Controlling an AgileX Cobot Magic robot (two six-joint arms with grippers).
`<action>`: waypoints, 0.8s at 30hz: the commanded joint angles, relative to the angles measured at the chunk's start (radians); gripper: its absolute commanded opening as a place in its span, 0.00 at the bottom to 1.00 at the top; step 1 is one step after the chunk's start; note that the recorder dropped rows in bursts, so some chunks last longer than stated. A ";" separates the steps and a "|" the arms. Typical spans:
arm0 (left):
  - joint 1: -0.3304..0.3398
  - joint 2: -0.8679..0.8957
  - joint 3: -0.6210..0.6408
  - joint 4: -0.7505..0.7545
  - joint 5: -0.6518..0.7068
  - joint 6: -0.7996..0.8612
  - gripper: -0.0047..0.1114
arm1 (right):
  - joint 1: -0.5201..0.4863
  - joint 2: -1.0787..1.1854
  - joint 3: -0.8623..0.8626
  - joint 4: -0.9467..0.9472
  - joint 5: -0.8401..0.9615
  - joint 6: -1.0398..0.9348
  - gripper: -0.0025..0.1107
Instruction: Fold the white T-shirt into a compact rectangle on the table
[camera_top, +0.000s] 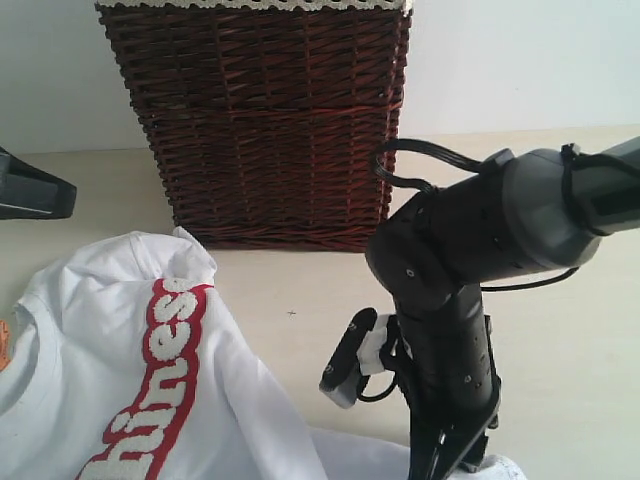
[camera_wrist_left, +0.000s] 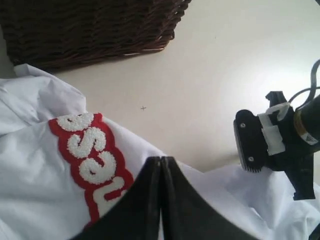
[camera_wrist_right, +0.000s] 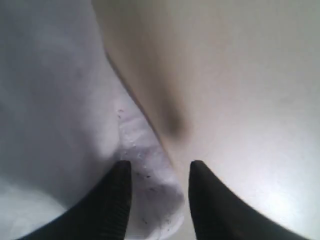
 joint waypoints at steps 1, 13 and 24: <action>-0.019 -0.007 0.005 0.022 0.007 0.005 0.04 | -0.004 -0.060 -0.048 0.021 0.039 -0.012 0.43; -0.021 -0.007 0.005 0.028 0.007 0.005 0.04 | -0.004 0.086 -0.033 0.067 0.047 -0.052 0.28; -0.021 -0.007 0.005 0.024 -0.013 0.005 0.04 | -0.004 -0.171 -0.313 -0.248 0.168 0.064 0.02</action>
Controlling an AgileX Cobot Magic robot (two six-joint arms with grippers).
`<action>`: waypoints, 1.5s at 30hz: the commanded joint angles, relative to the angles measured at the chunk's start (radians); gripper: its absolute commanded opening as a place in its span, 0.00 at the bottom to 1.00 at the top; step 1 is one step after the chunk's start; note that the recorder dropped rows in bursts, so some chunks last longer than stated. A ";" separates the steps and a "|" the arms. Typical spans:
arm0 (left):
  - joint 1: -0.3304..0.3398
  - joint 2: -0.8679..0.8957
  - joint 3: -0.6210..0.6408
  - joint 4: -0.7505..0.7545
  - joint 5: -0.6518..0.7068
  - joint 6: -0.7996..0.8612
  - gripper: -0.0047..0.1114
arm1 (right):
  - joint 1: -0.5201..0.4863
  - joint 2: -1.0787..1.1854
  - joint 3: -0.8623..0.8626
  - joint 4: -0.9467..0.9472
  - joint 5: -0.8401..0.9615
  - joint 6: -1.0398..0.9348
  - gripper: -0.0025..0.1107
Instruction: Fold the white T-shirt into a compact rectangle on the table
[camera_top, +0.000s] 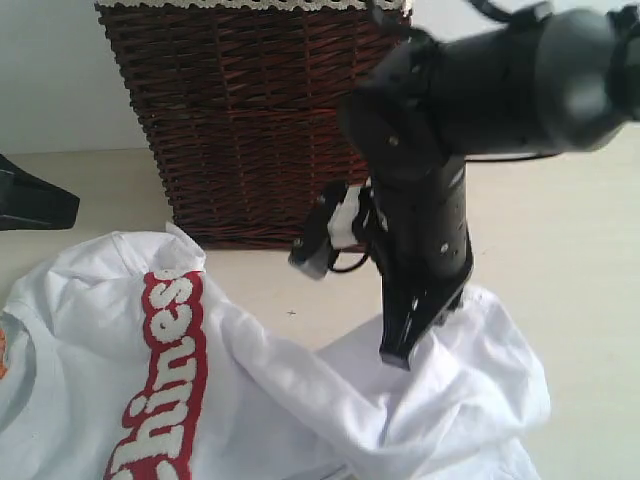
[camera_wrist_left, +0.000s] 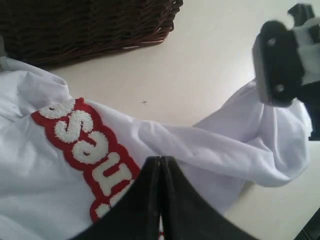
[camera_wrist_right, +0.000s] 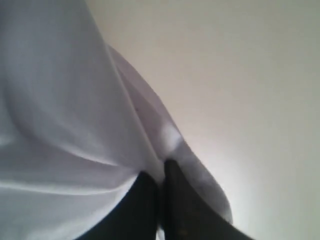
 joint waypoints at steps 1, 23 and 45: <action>-0.008 -0.007 0.005 -0.003 -0.024 0.002 0.04 | -0.004 -0.086 -0.035 -0.074 -0.022 0.047 0.02; -0.008 -0.007 0.009 0.006 -0.011 0.002 0.04 | -0.003 -0.078 -0.033 0.047 -0.068 -0.013 0.47; -0.024 0.015 0.125 0.014 0.066 -0.017 0.04 | -0.003 0.078 0.132 0.177 -0.353 -0.182 0.02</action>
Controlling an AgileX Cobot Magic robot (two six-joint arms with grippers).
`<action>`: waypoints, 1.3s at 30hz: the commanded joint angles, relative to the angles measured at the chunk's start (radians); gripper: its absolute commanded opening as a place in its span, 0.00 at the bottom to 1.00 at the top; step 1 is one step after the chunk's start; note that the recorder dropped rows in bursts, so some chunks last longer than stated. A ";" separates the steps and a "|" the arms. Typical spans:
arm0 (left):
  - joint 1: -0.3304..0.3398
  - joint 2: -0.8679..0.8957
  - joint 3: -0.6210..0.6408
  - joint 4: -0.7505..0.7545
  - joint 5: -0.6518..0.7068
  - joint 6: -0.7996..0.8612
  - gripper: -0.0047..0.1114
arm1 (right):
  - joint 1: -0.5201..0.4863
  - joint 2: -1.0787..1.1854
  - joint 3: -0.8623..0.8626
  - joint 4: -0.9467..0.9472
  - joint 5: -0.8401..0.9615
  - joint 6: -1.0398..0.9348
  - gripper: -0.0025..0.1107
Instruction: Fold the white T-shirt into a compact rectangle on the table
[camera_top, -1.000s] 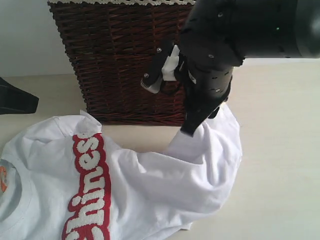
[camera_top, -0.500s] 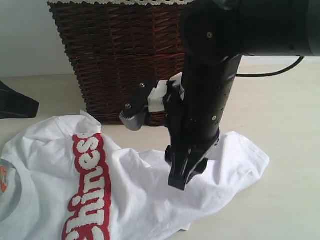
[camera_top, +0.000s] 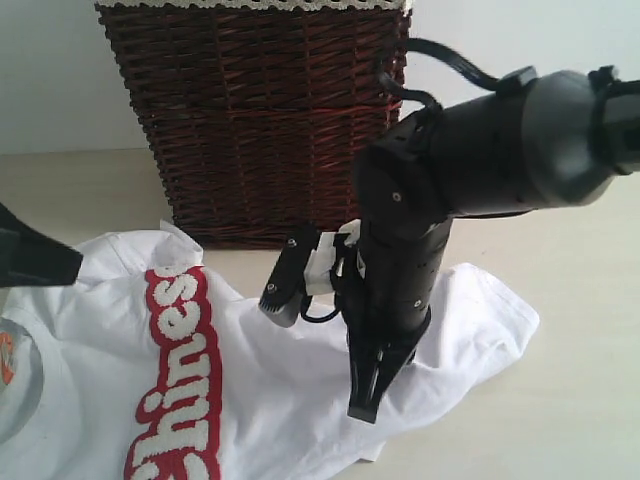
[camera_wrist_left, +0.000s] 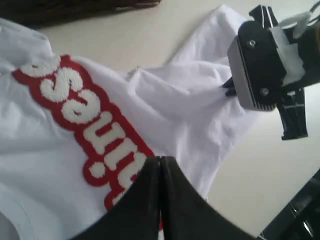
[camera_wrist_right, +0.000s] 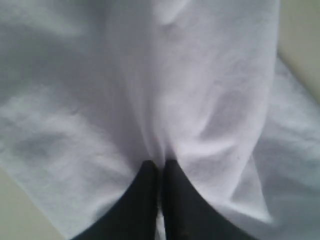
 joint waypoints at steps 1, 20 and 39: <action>-0.031 0.022 0.059 0.011 0.031 -0.016 0.04 | -0.004 0.029 -0.008 -0.033 -0.039 0.012 0.02; -0.402 0.208 0.198 0.061 0.073 -0.037 0.04 | -0.004 -0.145 -0.187 -0.013 -0.002 0.097 0.02; -0.358 0.718 0.143 0.743 0.037 -0.692 0.04 | -0.004 -0.211 -0.187 -0.010 0.021 0.095 0.46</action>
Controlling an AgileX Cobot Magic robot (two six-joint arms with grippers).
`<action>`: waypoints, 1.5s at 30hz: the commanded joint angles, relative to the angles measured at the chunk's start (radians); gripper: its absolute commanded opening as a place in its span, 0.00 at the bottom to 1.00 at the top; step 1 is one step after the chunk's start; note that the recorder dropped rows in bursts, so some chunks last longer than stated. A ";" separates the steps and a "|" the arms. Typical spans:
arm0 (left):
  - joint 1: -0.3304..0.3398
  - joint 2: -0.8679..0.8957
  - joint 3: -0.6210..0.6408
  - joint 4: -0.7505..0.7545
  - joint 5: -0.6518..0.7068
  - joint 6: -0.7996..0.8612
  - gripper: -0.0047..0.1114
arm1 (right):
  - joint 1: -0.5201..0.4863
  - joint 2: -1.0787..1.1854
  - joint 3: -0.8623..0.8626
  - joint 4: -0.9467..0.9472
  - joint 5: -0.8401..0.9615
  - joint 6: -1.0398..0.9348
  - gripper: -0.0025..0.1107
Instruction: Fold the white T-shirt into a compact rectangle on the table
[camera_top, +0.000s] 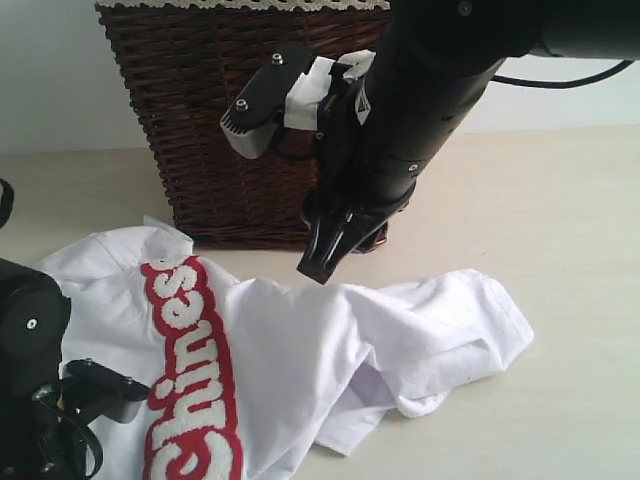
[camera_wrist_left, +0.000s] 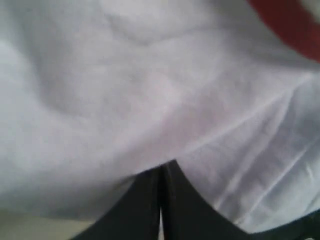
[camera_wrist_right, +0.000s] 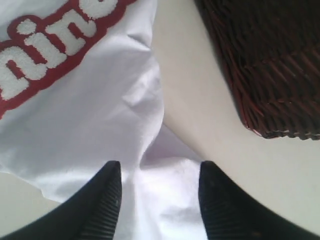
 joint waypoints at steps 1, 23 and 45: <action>0.057 0.057 0.011 0.241 0.050 -0.176 0.04 | -0.004 -0.015 -0.005 -0.005 0.002 0.000 0.46; 0.396 -0.219 -0.081 0.310 -0.023 -0.214 0.04 | -0.004 -0.015 -0.005 -0.005 0.055 0.019 0.46; 0.688 0.198 -0.260 0.344 0.003 -0.207 0.04 | -0.004 -0.015 -0.005 -0.005 0.049 0.021 0.46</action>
